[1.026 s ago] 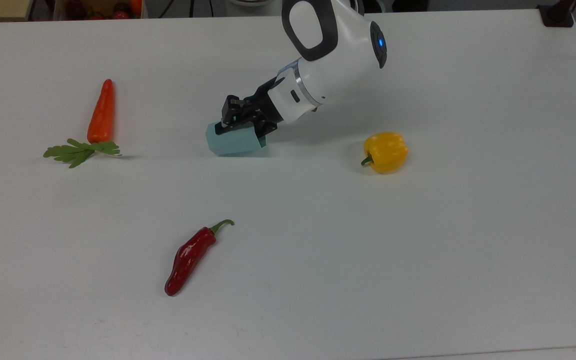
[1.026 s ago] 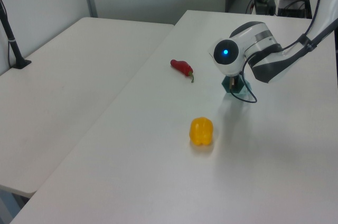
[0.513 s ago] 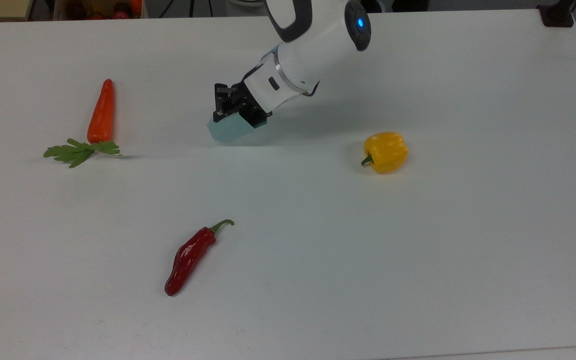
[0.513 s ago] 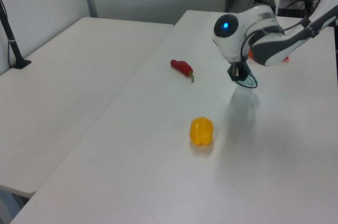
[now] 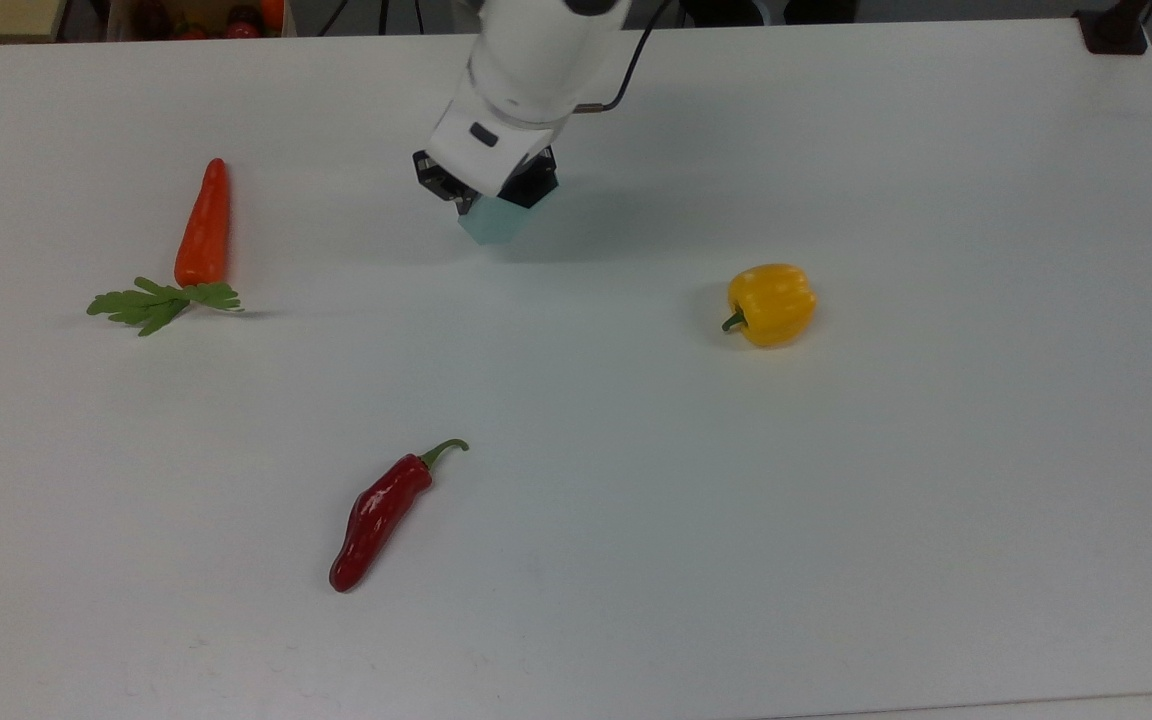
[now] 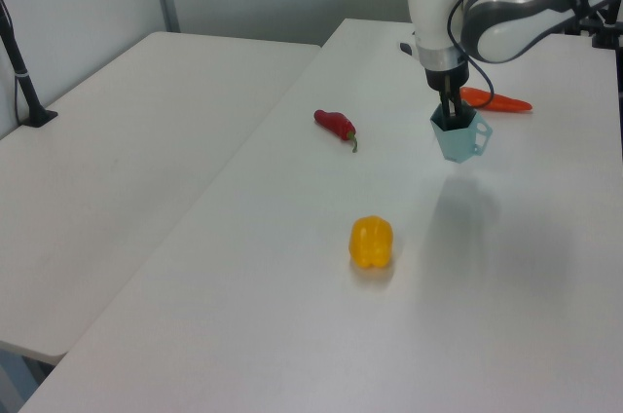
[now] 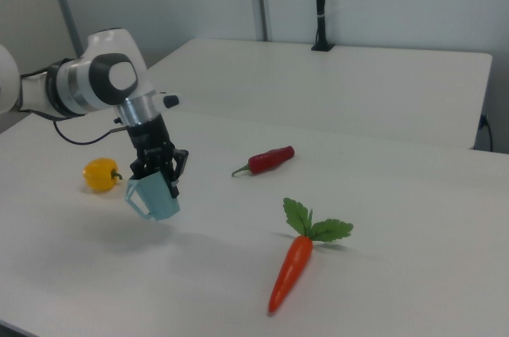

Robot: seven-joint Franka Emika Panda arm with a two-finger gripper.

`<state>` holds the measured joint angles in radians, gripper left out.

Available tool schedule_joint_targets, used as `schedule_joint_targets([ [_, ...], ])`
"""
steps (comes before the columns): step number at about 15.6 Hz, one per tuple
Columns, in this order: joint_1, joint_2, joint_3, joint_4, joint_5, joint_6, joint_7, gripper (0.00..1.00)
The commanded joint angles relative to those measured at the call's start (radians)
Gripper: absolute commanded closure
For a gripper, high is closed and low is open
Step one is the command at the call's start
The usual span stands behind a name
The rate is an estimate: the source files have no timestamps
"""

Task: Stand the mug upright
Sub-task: 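Rotate the held mug upward so its base rests on the table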

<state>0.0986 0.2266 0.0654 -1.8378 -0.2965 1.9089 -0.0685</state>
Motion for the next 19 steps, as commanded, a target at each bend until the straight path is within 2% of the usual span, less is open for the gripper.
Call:
schedule_joint_targets([
  [1,-0.086,-0.026,-0.013,-0.032,0.225,0.093,-0.215,1.0],
  [4,-0.123,-0.026,-0.048,-0.031,0.371,0.11,-0.365,1.0],
  [6,-0.149,-0.026,-0.05,-0.031,0.402,0.111,-0.436,1.0],
  [12,-0.151,-0.007,-0.052,-0.075,0.402,0.28,-0.441,1.0],
  [19,-0.137,0.051,-0.047,-0.078,0.396,0.335,-0.444,1.0],
])
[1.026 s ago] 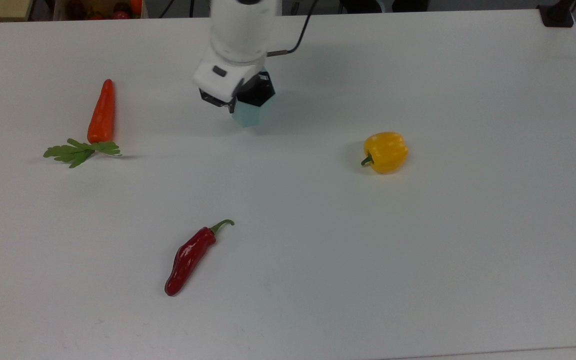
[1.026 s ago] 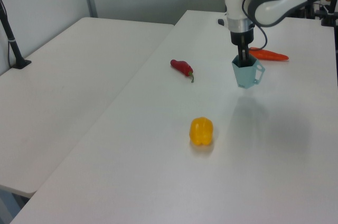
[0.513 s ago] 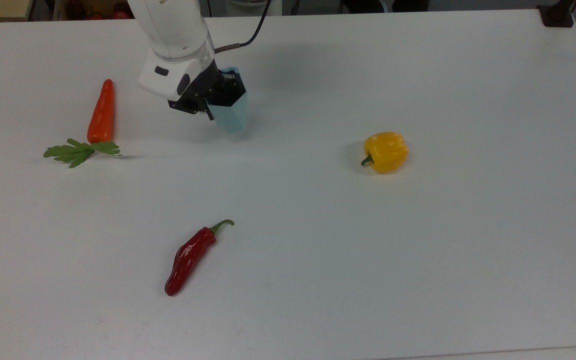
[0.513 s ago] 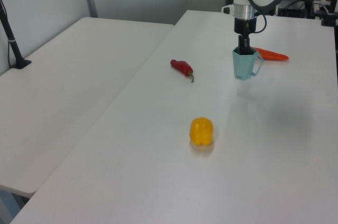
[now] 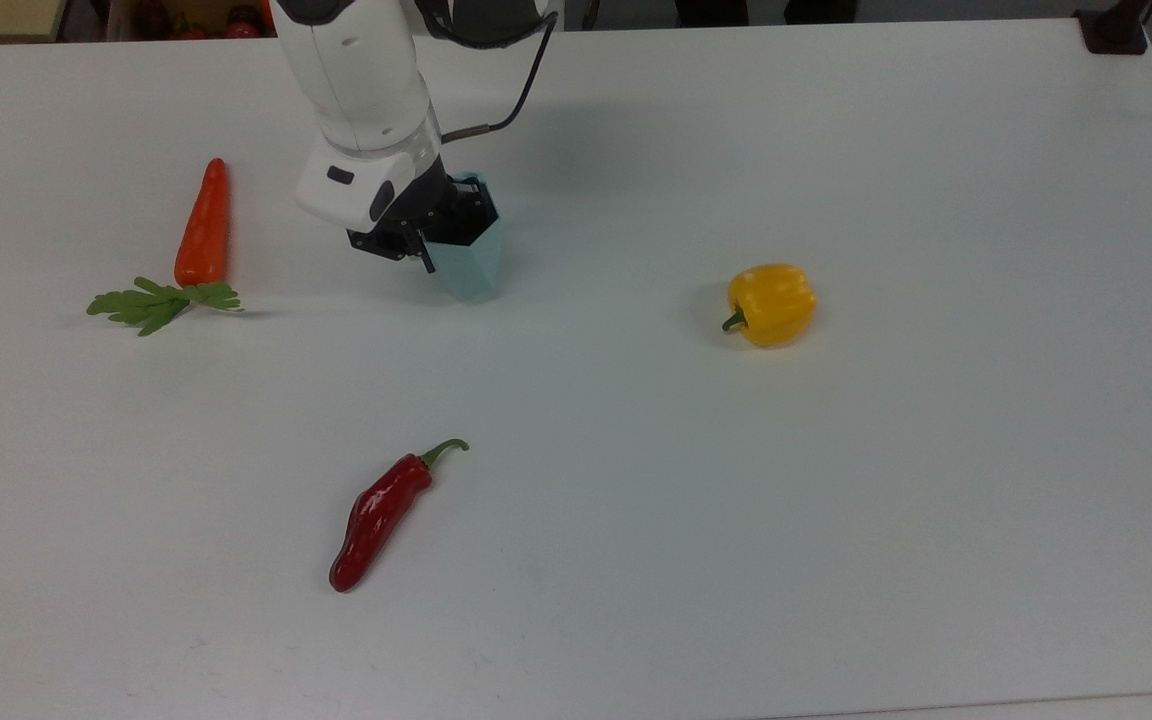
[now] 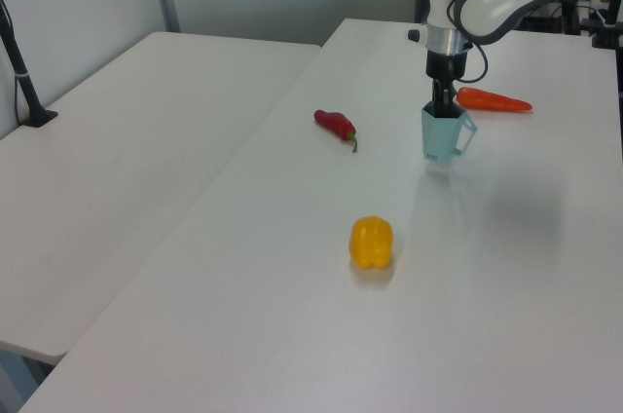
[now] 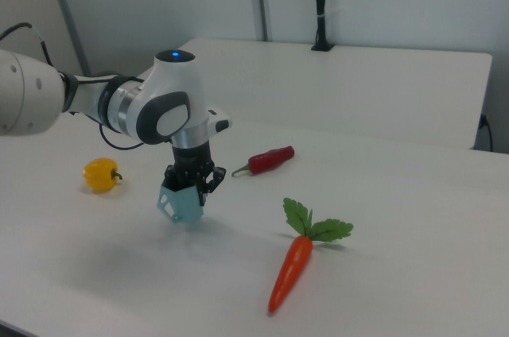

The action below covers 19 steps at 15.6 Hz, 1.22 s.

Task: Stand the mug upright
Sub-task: 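Rotate the held mug upward so its base rests on the table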

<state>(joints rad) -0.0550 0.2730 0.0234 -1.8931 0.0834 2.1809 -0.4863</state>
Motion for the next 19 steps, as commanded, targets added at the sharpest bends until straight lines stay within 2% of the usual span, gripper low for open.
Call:
schedule_joint_targets([
  [1,0.018,0.015,-0.005,-0.026,0.013,0.075,-0.026,1.0],
  [4,0.023,0.031,0.0,-0.024,0.004,0.089,-0.029,1.0],
  [5,0.024,0.032,0.0,-0.024,0.004,0.089,-0.028,0.9],
  [6,0.023,0.032,0.0,-0.023,0.004,0.089,-0.026,0.69],
  [8,0.023,0.029,0.0,-0.02,0.004,0.085,-0.026,0.2],
  [9,0.024,0.026,0.0,-0.017,0.004,0.085,-0.025,0.0],
  [15,0.023,-0.053,0.001,-0.011,0.006,0.053,0.014,0.0],
  [19,0.032,-0.138,0.004,0.075,0.006,-0.087,0.154,0.0],
])
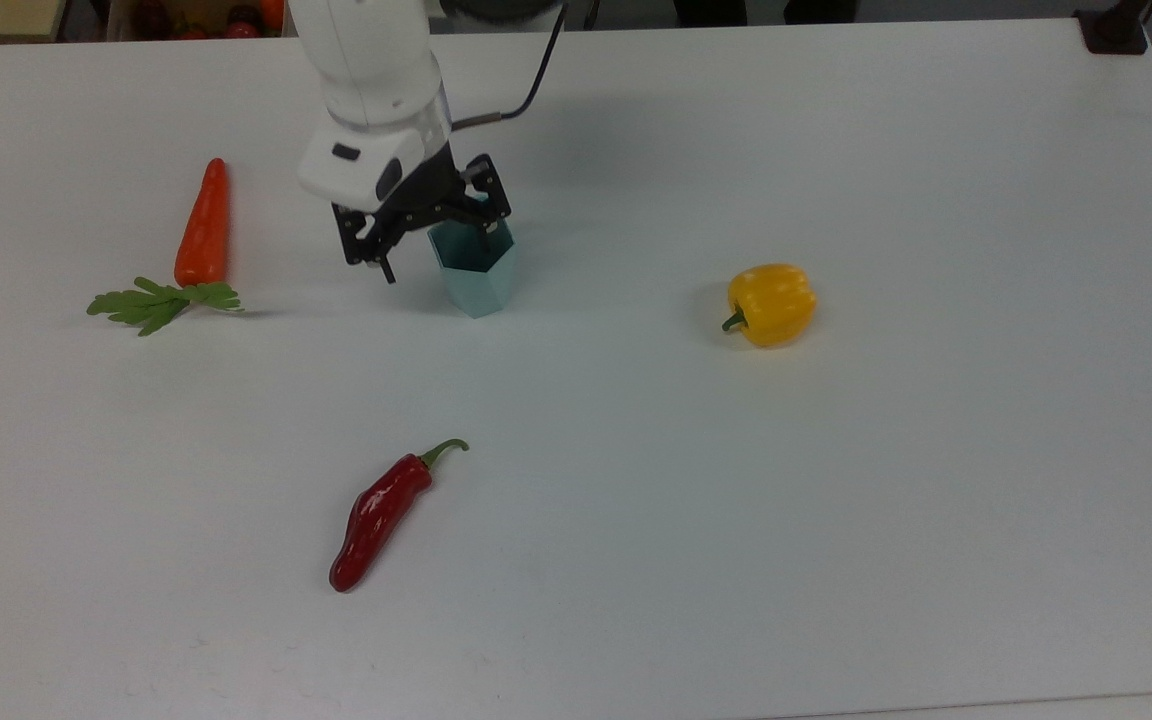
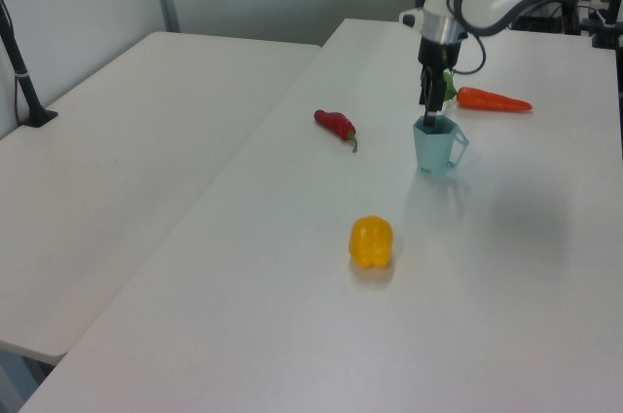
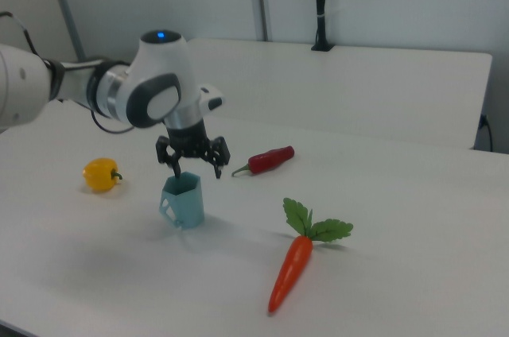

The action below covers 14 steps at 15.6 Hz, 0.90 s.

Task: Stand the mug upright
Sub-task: 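Open the gripper and lift it away from the mug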

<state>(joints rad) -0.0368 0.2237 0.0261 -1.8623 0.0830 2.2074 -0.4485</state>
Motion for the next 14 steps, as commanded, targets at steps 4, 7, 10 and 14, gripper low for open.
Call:
schedule_joint_targets([
  [4,0.014,-0.147,0.003,0.187,0.004,-0.334,0.281,0.0],
  [7,0.028,-0.152,0.005,0.336,-0.011,-0.597,0.442,0.0],
  [10,0.028,-0.194,0.012,0.397,-0.008,-0.754,0.609,0.0],
  [14,0.028,-0.233,0.018,0.388,0.003,-0.815,0.61,0.0],
])
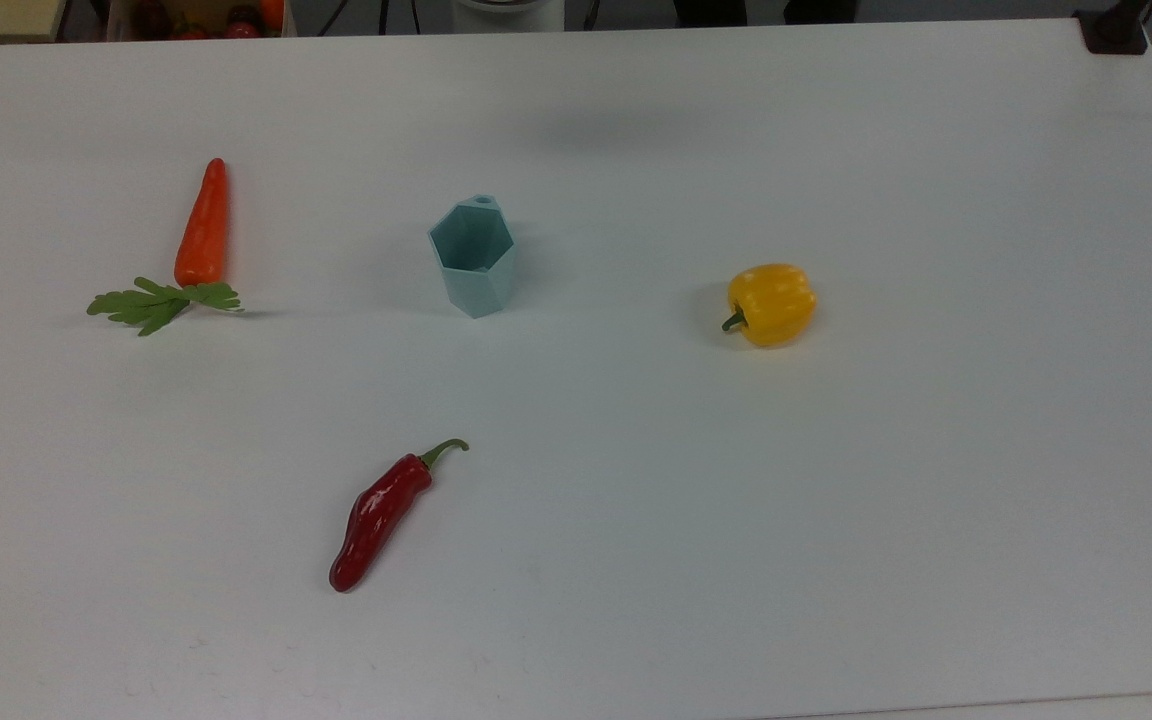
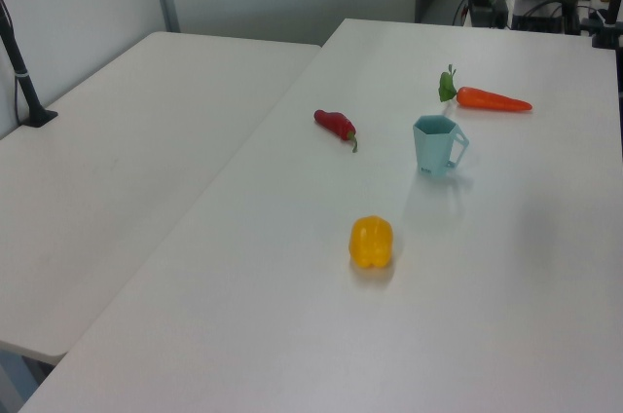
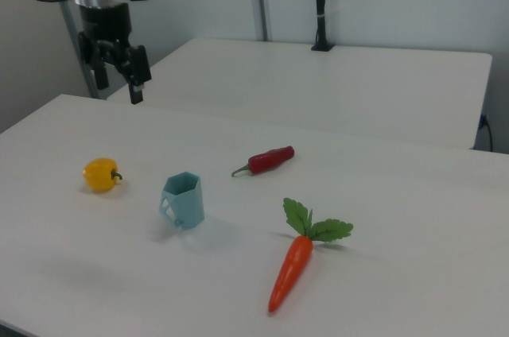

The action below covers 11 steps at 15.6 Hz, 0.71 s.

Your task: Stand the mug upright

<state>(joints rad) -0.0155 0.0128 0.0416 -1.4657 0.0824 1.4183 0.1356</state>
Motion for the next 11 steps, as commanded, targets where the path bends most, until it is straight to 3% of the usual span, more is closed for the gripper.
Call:
schedule_joint_targets([
  [1,0.009,-0.022,-0.003,-0.01,0.005,-0.009,0.0,0.0],
  [3,0.037,-0.031,-0.023,-0.05,0.005,0.086,-0.088,0.0],
  [8,0.052,-0.031,-0.039,-0.114,0.004,0.287,-0.135,0.0],
  [11,0.088,-0.03,-0.084,-0.128,0.003,0.315,-0.192,0.0],
])
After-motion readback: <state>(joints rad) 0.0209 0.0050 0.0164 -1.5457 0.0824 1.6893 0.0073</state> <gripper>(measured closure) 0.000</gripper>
